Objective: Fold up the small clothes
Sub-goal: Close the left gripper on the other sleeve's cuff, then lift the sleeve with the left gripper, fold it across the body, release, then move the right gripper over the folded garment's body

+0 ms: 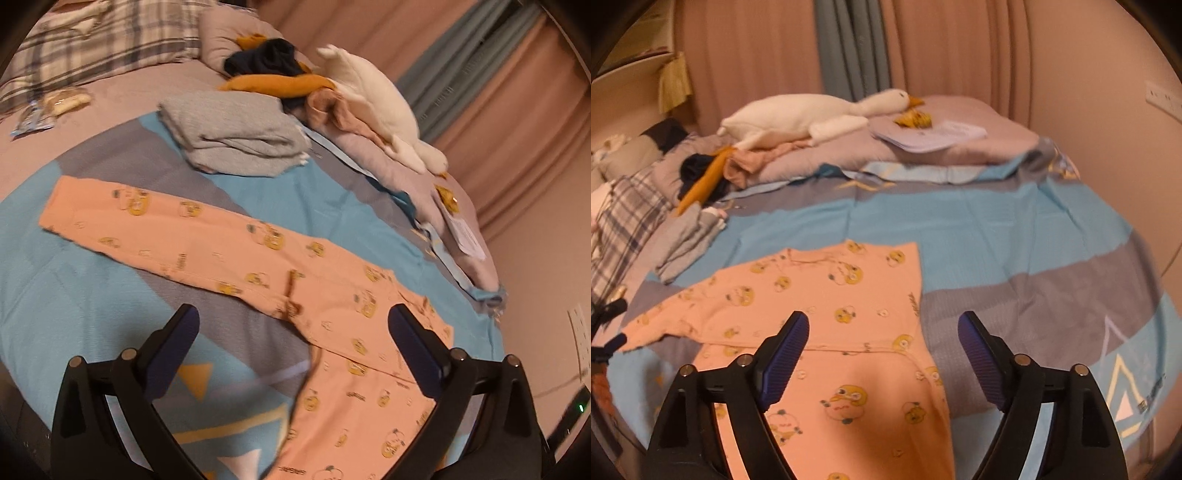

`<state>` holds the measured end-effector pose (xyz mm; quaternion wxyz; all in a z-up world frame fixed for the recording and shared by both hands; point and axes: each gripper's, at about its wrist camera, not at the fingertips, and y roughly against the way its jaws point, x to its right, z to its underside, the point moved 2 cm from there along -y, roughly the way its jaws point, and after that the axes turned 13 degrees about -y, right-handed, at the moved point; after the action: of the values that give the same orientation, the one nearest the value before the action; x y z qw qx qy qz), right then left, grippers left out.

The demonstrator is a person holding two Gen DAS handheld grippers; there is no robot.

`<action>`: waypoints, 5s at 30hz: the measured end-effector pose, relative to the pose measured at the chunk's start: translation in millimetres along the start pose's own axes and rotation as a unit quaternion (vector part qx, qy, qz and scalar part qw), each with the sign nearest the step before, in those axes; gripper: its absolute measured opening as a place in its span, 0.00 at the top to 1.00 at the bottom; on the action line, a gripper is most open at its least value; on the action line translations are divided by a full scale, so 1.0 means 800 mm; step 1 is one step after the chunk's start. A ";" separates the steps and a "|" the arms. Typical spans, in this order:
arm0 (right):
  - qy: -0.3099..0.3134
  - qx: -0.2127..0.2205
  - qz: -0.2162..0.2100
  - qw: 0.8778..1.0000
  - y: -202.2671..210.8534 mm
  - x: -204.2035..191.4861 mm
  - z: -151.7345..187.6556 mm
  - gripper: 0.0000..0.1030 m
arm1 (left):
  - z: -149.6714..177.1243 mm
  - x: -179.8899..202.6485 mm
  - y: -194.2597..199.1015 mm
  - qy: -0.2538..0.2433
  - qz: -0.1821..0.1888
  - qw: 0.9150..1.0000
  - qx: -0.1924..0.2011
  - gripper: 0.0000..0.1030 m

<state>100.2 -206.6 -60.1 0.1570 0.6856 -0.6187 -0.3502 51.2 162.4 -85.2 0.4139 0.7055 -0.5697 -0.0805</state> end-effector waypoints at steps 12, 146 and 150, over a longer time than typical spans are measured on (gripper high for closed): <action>0.007 -0.010 -0.021 1.000 0.006 -0.002 0.024 0.09 | 0.010 -0.114 -0.007 0.107 -0.097 0.989 0.019 0.04; -0.076 -0.091 -0.051 0.992 -0.056 0.030 0.027 0.09 | 0.005 0.081 -0.053 -0.079 0.055 0.994 -0.059 0.31; -0.055 -0.121 -0.086 0.987 -0.081 -0.010 0.028 0.17 | 0.010 0.038 -0.047 -0.044 0.026 0.997 -0.056 0.33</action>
<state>133.1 -182.0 -115.7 0.1735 0.6919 -0.5179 -0.4722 84.4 131.9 -105.1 0.4294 0.6619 -0.5999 -0.1329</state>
